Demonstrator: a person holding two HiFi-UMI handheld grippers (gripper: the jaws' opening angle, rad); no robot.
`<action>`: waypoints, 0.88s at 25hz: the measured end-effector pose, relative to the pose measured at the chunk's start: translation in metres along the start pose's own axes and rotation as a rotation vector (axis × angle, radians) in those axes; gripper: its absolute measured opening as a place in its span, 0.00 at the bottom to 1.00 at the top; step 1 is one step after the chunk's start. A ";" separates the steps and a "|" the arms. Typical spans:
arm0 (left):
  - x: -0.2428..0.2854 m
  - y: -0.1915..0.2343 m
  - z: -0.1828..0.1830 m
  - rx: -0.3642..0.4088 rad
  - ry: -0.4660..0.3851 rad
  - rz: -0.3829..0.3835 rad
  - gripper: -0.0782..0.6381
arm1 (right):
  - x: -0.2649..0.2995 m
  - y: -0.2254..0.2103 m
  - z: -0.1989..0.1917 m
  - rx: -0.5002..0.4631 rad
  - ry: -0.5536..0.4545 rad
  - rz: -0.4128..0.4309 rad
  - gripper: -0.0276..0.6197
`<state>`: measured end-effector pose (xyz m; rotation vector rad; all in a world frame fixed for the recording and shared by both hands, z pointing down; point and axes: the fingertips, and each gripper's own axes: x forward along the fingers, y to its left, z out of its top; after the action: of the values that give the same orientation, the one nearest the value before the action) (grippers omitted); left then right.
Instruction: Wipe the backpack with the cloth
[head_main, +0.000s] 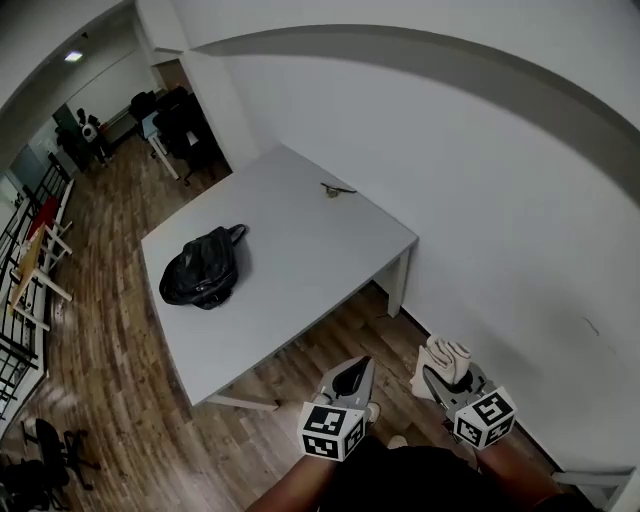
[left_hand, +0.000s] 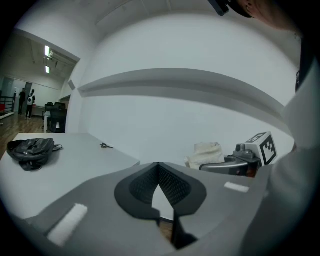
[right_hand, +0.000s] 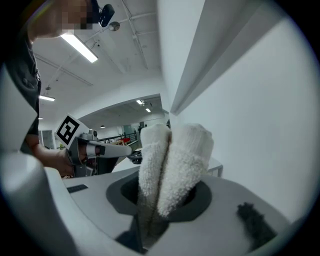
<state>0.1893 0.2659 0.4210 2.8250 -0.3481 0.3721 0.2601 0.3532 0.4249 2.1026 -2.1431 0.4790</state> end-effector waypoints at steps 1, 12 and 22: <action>-0.007 0.001 -0.002 -0.006 -0.005 0.026 0.12 | 0.002 0.005 -0.002 -0.003 0.004 0.026 0.20; -0.087 0.035 -0.038 -0.079 -0.050 0.283 0.12 | 0.032 0.070 -0.025 -0.062 0.039 0.274 0.20; -0.169 0.076 -0.054 -0.131 -0.102 0.523 0.12 | 0.075 0.134 -0.019 -0.124 0.043 0.482 0.20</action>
<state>-0.0012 0.2441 0.4411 2.5951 -1.0964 0.2917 0.1214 0.2868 0.4441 1.4901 -2.5755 0.4099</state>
